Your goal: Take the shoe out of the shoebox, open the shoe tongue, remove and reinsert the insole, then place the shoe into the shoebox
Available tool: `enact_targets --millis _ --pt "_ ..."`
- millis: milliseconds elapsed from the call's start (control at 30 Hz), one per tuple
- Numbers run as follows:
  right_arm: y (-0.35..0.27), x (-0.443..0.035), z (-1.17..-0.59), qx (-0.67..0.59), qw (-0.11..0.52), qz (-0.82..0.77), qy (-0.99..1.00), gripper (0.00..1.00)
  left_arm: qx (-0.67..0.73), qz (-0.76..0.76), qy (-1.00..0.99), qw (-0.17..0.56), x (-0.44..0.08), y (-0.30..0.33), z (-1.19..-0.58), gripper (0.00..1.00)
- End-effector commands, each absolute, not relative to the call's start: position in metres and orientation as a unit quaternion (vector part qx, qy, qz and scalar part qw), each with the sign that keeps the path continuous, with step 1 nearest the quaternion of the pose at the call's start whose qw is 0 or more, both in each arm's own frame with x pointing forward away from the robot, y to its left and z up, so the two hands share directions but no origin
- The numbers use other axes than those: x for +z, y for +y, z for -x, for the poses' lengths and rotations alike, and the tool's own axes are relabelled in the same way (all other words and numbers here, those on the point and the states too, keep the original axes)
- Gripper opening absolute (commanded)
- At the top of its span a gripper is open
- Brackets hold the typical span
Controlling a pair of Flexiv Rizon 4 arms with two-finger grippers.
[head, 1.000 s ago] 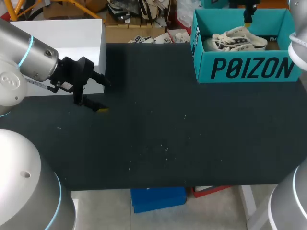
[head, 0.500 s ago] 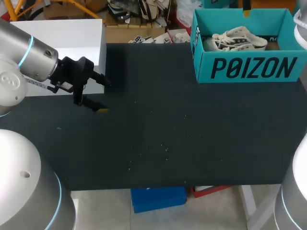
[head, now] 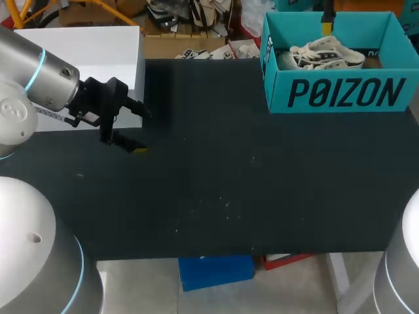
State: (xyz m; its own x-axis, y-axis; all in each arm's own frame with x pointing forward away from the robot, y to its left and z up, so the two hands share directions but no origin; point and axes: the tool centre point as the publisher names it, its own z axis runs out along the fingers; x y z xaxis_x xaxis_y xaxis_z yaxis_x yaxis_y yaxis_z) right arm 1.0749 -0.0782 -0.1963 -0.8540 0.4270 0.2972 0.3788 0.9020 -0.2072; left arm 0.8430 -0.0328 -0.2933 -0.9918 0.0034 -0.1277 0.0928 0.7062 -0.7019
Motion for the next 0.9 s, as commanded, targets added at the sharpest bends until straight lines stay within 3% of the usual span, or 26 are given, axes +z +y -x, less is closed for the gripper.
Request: enact_targets --millis 33,400,433,467,500,900 --pt "-0.035 -0.198 -0.996 0.13 -0.184 0.201 -0.953 0.43 -0.382 -0.026 0.922 0.06 -0.295 -0.033 -0.842 1.0" --pt "0.035 -0.216 -0.956 0.19 -0.246 0.246 -0.918 0.48 -0.382 -0.026 0.922 0.06 -0.295 -0.033 -0.842 1.0" --pt "0.039 -0.218 -0.952 0.195 -0.25 0.248 -0.915 0.75 -0.382 -0.026 0.922 0.06 -0.295 -0.033 -0.842 1.0" --pt "0.042 -0.219 -0.95 0.196 -0.256 0.254 -0.912 0.96 -0.382 -0.026 0.922 0.06 -0.295 -0.033 -0.842 1.0" --pt "0.046 -0.22 -0.946 0.195 -0.258 0.262 -0.909 1.0 -0.382 -0.026 0.922 0.06 -0.295 -0.033 -0.842 1.0" --pt "0.062 -0.239 -0.907 0.163 -0.234 0.343 -0.895 1.0 -0.382 -0.026 0.922 0.06 -0.295 -0.033 -0.842 1.0"
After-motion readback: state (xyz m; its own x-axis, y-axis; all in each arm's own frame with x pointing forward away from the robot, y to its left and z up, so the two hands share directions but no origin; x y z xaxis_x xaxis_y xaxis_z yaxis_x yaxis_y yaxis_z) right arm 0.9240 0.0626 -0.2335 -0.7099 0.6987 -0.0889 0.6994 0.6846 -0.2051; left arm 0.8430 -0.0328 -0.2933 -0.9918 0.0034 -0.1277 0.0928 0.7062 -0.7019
